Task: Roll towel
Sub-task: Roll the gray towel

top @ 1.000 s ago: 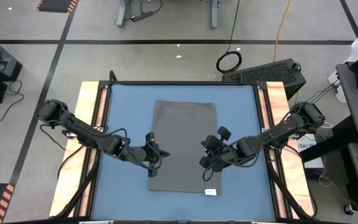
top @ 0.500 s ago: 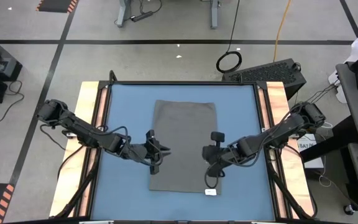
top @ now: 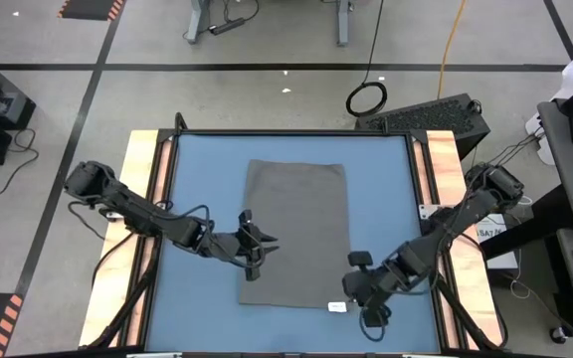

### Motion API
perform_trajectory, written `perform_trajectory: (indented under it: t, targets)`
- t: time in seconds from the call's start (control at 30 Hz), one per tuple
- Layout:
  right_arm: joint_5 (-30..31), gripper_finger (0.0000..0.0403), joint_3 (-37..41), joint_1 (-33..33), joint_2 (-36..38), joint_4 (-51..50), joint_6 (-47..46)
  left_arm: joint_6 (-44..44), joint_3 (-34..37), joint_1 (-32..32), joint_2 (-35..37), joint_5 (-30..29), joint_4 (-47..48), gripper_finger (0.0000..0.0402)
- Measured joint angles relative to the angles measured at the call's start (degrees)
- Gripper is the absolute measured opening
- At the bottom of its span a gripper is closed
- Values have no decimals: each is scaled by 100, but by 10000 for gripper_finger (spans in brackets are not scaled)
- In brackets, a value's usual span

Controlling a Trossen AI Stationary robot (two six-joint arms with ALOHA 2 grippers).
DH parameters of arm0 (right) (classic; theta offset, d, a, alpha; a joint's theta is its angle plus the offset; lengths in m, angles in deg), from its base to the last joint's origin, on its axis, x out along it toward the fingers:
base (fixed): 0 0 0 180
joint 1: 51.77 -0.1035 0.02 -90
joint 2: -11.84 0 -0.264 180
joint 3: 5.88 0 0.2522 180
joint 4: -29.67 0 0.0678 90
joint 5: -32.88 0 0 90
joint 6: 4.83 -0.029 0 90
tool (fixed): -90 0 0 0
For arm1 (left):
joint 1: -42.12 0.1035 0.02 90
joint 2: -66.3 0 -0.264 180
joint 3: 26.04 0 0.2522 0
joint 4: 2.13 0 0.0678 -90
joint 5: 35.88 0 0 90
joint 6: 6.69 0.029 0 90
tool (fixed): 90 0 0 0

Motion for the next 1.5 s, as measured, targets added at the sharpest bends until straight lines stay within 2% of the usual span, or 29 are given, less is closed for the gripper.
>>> perform_trajectory:
  t: [0.13,0.33,0.47,0.6,0.9,1.27,1.37,1.5]
  targets:
    - [374,128,1,-354,-5,8,-419,-4,0,-45,-349,138,-497,104]
    - [673,201,3,-797,-409,40,-415,-139,2,-162,-638,169,-924,104]
    - [791,233,3,-900,-868,61,-349,-174,0,-204,-690,172,-995,104]
    - [958,247,3,-888,-1289,243,-148,-405,2,-207,-701,187,-998,104]
    - [790,242,5,-629,-1655,323,-607,-455,2,-404,-701,238,-1198,104]
    - [655,237,3,-478,-1717,672,-321,-452,-158,-542,-701,228,-1248,104]
    - [636,214,1,-333,-1755,682,-238,-452,-166,-571,-701,223,-1260,104]
    - [409,153,-10,-167,-1882,718,-42,-450,-166,-591,-701,204,-1248,104]
